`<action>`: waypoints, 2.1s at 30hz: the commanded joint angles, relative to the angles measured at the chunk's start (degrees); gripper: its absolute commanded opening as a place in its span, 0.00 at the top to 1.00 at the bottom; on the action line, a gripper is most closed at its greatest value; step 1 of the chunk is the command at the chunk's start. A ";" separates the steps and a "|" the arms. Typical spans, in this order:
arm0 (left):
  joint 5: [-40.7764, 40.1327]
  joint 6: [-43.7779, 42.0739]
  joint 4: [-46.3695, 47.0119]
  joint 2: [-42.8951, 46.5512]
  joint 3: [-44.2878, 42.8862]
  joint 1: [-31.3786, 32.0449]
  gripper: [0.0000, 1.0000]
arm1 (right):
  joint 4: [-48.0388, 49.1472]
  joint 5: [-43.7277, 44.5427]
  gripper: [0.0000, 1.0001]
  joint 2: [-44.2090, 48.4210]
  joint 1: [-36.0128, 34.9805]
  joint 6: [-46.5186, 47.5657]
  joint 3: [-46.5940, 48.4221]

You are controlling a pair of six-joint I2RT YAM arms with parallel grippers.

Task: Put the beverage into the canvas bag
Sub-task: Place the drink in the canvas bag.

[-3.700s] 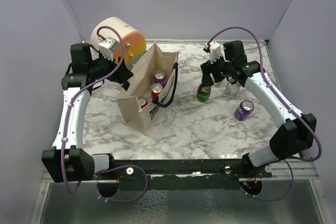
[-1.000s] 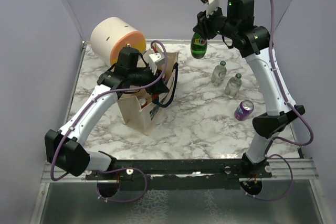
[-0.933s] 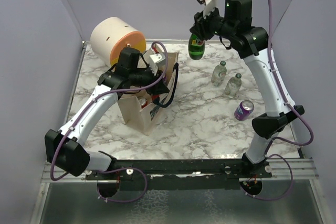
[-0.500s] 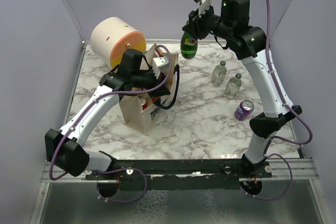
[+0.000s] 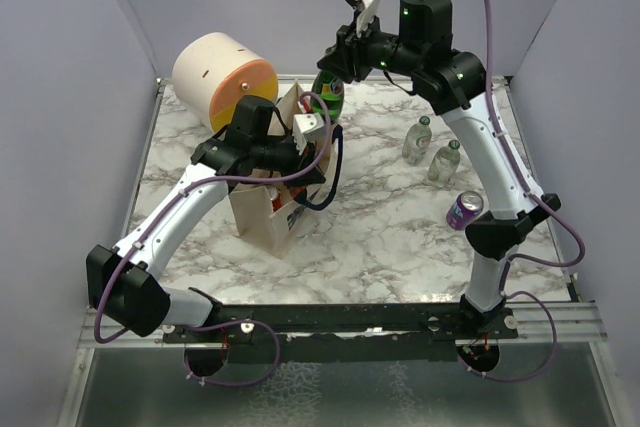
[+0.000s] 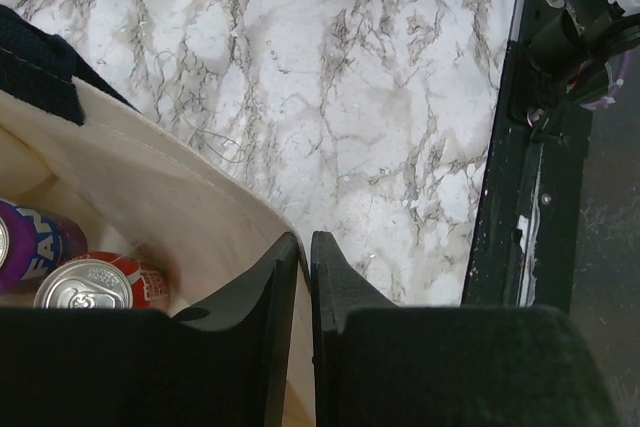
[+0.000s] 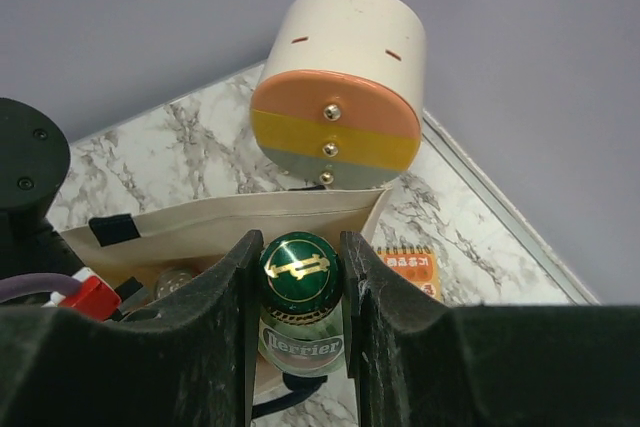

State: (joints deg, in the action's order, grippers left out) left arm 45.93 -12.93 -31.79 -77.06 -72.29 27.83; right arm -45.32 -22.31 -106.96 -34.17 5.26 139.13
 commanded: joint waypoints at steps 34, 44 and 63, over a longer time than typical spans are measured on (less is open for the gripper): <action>-5.68 -18.85 -11.60 8.20 -6.96 -0.17 0.32 | 8.07 -5.50 0.99 9.23 -2.04 -2.68 -23.54; -13.63 -4.69 -2.41 10.84 -1.98 -12.12 0.31 | 8.50 -6.28 0.99 13.18 -2.03 -0.12 -31.70; -14.80 -0.85 0.62 5.99 1.27 -16.67 0.30 | 8.41 -2.23 0.99 15.79 -2.04 4.99 -37.00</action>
State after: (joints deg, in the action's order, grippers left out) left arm 30.37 -13.45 -32.84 -70.46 -71.75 11.55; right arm -42.30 -26.13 -93.76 -36.05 9.80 97.69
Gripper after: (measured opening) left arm 0.725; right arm 0.322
